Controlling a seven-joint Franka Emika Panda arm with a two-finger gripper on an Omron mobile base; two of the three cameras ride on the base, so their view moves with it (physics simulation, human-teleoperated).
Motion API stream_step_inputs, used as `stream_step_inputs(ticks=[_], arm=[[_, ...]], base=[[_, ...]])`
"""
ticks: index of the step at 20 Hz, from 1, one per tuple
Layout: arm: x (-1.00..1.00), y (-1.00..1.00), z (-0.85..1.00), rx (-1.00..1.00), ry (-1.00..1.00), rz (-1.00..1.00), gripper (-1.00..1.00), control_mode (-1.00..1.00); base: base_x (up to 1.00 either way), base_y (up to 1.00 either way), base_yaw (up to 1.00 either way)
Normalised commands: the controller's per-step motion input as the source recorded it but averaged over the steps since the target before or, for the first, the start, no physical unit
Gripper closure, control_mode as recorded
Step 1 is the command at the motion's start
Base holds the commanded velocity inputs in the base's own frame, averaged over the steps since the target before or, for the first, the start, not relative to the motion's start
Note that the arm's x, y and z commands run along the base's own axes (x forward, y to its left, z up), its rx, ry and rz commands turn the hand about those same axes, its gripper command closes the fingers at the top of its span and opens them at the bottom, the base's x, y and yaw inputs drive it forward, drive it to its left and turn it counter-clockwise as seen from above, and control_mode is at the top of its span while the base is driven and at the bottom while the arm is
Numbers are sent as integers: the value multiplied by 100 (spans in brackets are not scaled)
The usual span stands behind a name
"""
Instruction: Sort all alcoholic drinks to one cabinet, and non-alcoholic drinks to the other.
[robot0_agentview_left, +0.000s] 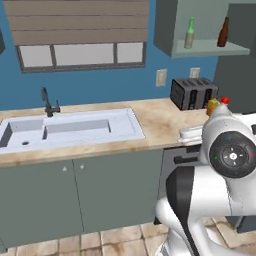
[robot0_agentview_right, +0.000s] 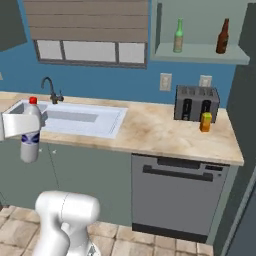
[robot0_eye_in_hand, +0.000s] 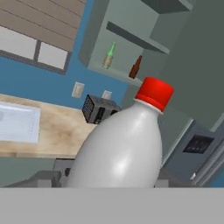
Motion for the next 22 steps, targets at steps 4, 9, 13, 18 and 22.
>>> stream_step_inputs(ticks=[4,9,13,18,22], arm=[[0,0,0,0,0,0,100,100],[0,0,0,0,0,0,100,100],[0,0,0,0,0,0,100,100],[0,0,0,0,0,0,100,100],[0,0,0,0,0,0,100,100]], base=[[-28,100,0],[-13,100,0],[4,88,0],[52,60,0],[73,50,0]])
